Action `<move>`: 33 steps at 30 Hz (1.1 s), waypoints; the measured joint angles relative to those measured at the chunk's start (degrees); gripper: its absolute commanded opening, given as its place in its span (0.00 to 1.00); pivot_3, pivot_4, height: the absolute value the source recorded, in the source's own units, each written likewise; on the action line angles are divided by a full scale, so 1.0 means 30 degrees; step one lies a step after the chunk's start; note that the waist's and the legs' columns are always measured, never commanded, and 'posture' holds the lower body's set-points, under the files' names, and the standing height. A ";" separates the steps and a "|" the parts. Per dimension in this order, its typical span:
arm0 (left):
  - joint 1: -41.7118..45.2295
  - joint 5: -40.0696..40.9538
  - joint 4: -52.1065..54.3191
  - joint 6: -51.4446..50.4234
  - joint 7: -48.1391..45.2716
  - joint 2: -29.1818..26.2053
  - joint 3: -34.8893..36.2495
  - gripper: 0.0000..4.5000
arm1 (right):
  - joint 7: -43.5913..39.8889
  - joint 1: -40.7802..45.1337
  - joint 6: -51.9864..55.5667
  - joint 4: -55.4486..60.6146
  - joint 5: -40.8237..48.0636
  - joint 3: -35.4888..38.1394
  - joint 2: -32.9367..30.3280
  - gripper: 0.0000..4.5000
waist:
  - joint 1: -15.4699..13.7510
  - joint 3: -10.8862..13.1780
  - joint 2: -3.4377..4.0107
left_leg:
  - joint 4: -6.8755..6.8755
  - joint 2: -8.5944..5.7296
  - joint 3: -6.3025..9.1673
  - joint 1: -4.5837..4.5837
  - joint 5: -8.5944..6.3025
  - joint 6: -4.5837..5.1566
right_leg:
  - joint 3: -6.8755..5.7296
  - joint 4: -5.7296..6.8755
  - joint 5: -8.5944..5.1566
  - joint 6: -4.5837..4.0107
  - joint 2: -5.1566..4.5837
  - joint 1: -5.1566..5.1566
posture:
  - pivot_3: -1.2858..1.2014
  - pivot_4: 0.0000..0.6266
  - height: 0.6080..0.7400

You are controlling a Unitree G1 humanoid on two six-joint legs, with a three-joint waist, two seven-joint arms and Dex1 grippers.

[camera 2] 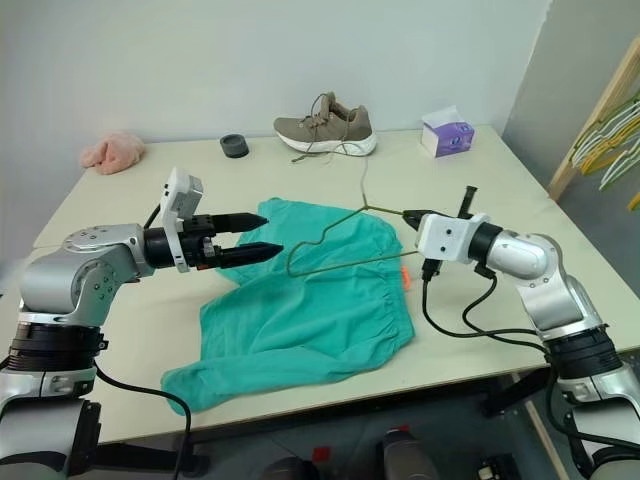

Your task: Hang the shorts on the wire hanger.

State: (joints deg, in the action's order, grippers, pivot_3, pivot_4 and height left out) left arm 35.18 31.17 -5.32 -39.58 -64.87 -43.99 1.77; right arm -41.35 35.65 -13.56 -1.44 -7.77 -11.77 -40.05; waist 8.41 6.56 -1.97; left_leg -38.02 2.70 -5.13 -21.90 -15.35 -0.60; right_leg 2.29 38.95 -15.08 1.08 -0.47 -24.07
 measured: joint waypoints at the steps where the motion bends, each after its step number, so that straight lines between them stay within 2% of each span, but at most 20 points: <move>1: -0.0235 -0.0048 0.0087 -0.0001 -0.0328 -0.0154 -0.0200 1.00 | -0.0142 0.0257 -0.0194 0.0103 0.0000 -0.0150 0.0156 0.00 | 0.0044 0.0002 0.0004 | 0.0000 0.0002 -0.0002 0.0001 0.0000 -0.0001 | 0.0004 0.0001 0.0010 -0.0019 0.0000 -0.0003 | 0.44 0.16 1.00; 11: -0.1558 -0.0608 0.0945 0.0075 -0.2115 -0.0702 -0.1428 1.00 | -0.1149 0.1114 -0.0829 0.0747 0.0061 -0.0293 0.1382 0.00 | 0.0234 0.0021 -0.0021 | -0.0007 0.0000 0.0002 -0.0009 -0.0001 0.0002 | -0.0008 0.0007 0.0010 -0.0035 -0.0011 -0.0004 | 0.45 0.16 1.00; 15: -0.1558 -0.0700 0.0948 0.0074 -0.2288 -0.0692 -0.1498 0.80 | -0.1290 0.1114 -0.0804 0.1000 0.0200 -0.0290 0.1643 0.00 | 0.0307 0.0021 -0.0021 | -0.0006 0.0003 0.0004 -0.0010 -0.0001 0.0002 | -0.0011 0.0007 0.0012 -0.0039 -0.0010 -0.0005 | 0.45 0.16 1.00; 20: -0.1622 -0.0711 0.1122 0.0062 -0.2416 -0.0692 -0.1604 0.46 | -0.1551 0.1114 -0.0743 0.1224 0.0219 -0.0287 0.1751 0.00 | 0.0334 0.0022 -0.0021 | -0.0006 0.0003 0.0004 -0.0010 -0.0001 0.0003 | -0.0010 0.0007 0.0012 -0.0039 -0.0010 -0.0006 | 0.45 0.17 1.00; 21: -0.1703 -0.0704 0.1264 0.0039 -0.2454 -0.0695 -0.1608 0.36 | -0.1573 0.1114 -0.0734 0.1234 0.0222 -0.0286 0.1783 0.00 | 0.0336 0.0022 -0.0021 | -0.0006 0.0004 0.0004 -0.0009 -0.0001 0.0003 | -0.0009 0.0007 0.0013 -0.0041 -0.0010 -0.0006 | 0.45 0.17 1.00; 22: -0.1773 -0.0703 0.1389 0.0015 -0.2500 -0.0696 -0.1614 0.32 | -0.1582 0.1114 -0.0726 0.1235 0.0223 -0.0286 0.1800 0.00 | 0.0338 0.0022 -0.0021 | -0.0006 0.0003 0.0004 -0.0010 -0.0001 0.0003 | -0.0009 0.0007 0.0013 -0.0041 -0.0010 -0.0006 | 0.45 0.17 1.00; 26: -0.1905 -0.0680 0.1748 -0.0055 -0.2782 -0.0711 -0.1620 0.04 | -0.1601 0.1117 -0.0641 0.1235 0.0359 -0.0255 0.1988 0.00 | 0.0338 0.0023 -0.0021 | -0.0006 0.0002 0.0005 -0.0009 -0.0001 0.0003 | -0.0009 0.0008 0.0016 -0.0045 -0.0009 -0.0006 | 0.45 0.17 1.00; 27: -0.1961 -0.0567 0.2035 -0.0046 -0.3035 -0.0714 -0.1624 0.01 | -0.1592 0.1117 -0.0447 0.1182 0.0348 -0.0217 0.1983 0.00 | 0.0336 0.0025 -0.0026 | -0.0006 0.0001 0.0006 -0.0014 -0.0001 0.0003 | -0.0013 0.0007 0.0016 -0.0045 -0.0009 -0.0006 | 0.45 0.16 1.00; 31: -0.2033 -0.0500 0.2313 -0.0160 -0.3088 -0.0720 -0.1625 0.01 | -0.1825 0.1111 -0.0225 0.1204 0.0360 -0.0204 0.1939 0.00 | 0.0341 0.0026 -0.0026 | -0.0007 0.0001 0.0005 -0.0010 -0.0001 0.0003 | -0.0010 0.0008 0.0016 -0.0045 -0.0008 -0.0006 | 0.45 0.16 1.00; 33: -0.2093 -0.0492 0.2357 -0.0338 -0.3013 -0.0711 -0.1624 0.00 | -0.2041 0.1070 -0.0192 0.1297 0.0374 -0.0209 0.1875 0.12 | 0.0342 0.0026 -0.0026 | -0.0007 0.0002 0.0006 -0.0011 -0.0001 0.0003 | -0.0010 0.0008 0.0015 -0.0045 -0.0008 -0.0006 | 0.45 0.16 1.00</move>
State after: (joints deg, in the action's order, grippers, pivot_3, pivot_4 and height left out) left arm 28.91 29.69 1.75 -40.59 -73.90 -46.12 -3.10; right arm -47.48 38.87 -14.13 2.45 -6.65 -12.40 -34.42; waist 9.44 6.64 -2.04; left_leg -38.04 2.71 -5.11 -21.93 -15.35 -0.59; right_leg 2.26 38.98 -15.04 0.95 -0.49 -24.08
